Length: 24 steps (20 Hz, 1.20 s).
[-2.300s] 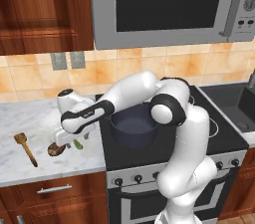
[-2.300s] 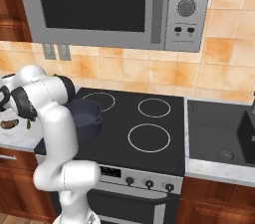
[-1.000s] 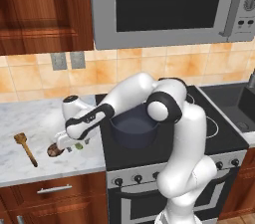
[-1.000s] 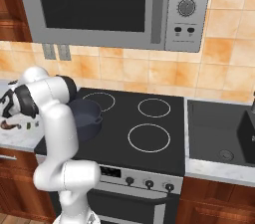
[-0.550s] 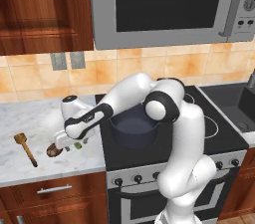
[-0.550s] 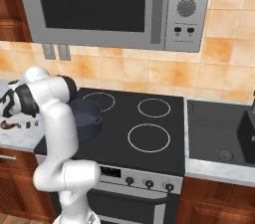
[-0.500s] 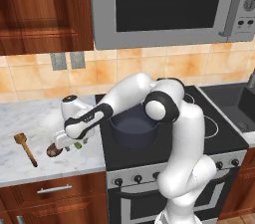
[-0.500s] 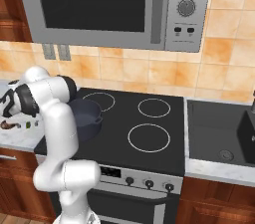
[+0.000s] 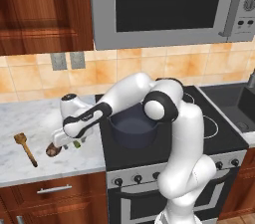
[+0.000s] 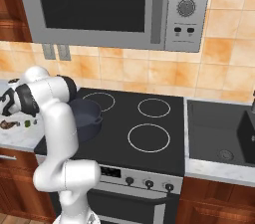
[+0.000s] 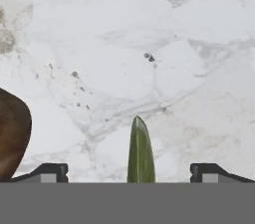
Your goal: Put the potato and lemon wedge in the pot. Retrieve the spatula and lightly stir the vegetables in the pot.
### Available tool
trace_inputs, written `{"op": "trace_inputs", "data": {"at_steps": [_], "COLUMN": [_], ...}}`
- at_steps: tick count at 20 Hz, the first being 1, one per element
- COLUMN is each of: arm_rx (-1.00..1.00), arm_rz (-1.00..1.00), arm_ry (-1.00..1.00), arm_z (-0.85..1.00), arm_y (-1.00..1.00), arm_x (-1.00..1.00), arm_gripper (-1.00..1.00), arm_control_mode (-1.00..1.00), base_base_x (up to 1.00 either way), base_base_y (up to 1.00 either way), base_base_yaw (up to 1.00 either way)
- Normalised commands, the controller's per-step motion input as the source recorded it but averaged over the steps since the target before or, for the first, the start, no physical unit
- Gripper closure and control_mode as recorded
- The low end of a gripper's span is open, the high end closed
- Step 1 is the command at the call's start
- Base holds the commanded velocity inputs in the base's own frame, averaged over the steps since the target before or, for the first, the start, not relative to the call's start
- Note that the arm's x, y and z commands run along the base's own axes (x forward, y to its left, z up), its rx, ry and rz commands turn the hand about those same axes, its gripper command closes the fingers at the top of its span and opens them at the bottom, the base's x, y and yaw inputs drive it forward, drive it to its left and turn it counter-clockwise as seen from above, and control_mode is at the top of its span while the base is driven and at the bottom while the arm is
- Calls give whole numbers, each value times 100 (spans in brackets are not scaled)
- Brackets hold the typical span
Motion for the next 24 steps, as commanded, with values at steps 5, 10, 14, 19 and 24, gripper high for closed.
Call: {"op": "trace_inputs", "data": {"at_steps": [5, 10, 14, 19, 24], "arm_rx": [0, 0, 0, 0, 0], "arm_rz": [0, 0, 0, 0, 0], "arm_ry": [0, 0, 0, 0, 0], "arm_z": [-4, -1, 0, 0, 0], "arm_y": [0, 0, 0, 0, 0], "arm_x": [0, -2, -4, -3, -13], "arm_gripper": [100, 100, 100, 100, 100], "arm_control_mode": [-100, -100, -100, -100, -100], "base_base_x": [0, 0, 0, 0, 0], "base_base_y": [0, 0, 0, 0, 0], "base_base_yaw": [0, 0, 0, 0, 0]}}
